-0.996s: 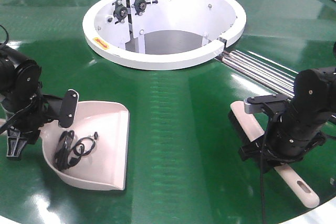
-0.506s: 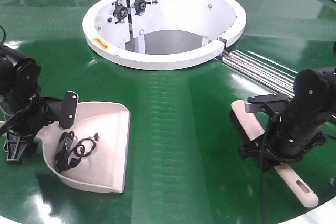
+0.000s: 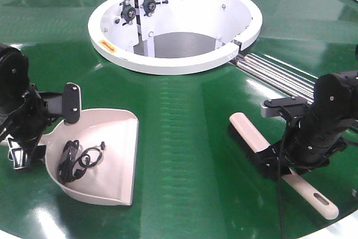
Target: Clean and inspect green conveyor with broom and dustpan
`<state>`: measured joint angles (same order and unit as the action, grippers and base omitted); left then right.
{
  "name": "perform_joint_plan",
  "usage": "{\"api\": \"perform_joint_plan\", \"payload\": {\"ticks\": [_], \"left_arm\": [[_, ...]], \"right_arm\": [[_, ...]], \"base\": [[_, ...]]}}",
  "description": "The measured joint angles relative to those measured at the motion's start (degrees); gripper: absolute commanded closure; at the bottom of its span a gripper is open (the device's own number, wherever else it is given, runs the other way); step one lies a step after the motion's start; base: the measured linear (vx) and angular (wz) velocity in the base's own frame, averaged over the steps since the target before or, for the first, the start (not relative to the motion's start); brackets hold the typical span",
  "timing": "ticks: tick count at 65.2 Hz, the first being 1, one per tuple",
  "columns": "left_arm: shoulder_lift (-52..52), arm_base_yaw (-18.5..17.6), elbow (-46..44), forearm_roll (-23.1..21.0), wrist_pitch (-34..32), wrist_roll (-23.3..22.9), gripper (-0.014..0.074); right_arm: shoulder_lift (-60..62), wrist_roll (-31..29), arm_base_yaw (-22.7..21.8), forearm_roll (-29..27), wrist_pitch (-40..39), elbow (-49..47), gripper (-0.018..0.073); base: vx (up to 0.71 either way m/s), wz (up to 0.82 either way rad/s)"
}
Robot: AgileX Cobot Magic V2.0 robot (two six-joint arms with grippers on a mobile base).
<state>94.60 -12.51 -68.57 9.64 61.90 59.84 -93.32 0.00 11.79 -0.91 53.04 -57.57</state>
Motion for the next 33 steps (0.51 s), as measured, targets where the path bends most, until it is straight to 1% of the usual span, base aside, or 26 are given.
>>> {"api": "perform_joint_plan", "payload": {"ticks": [8,14,25,31,33], "left_arm": [[-1.4,0.0,0.0,-1.8,0.1,-5.6,0.0109],[-2.3,0.0,0.0,-3.5,0.1,-8.8,0.0118],[-4.4,0.0,0.0,-7.8,-0.6,-12.2,0.0136],[-5.5,0.0,0.0,-9.6,-0.9,-14.7,0.0150],[-6.0,0.0,0.0,-9.6,-1.1,-15.8,0.0154]], "right_arm": [[1.9,0.0,0.0,0.2,0.0,-1.1,0.0112],[4.5,0.0,0.0,0.4,0.0,-2.5,0.0112],[10.1,-1.1,0.0,0.4,-0.3,-5.2,0.0112],[13.9,-1.3,0.0,0.4,-2.2,-5.6,0.0112],[15.2,-1.3,0.0,0.4,-3.1,-5.6,0.0113]], "base": [[0.00,0.00],[0.00,0.00],[0.00,0.00],[0.00,0.00],[0.00,0.00]]}}
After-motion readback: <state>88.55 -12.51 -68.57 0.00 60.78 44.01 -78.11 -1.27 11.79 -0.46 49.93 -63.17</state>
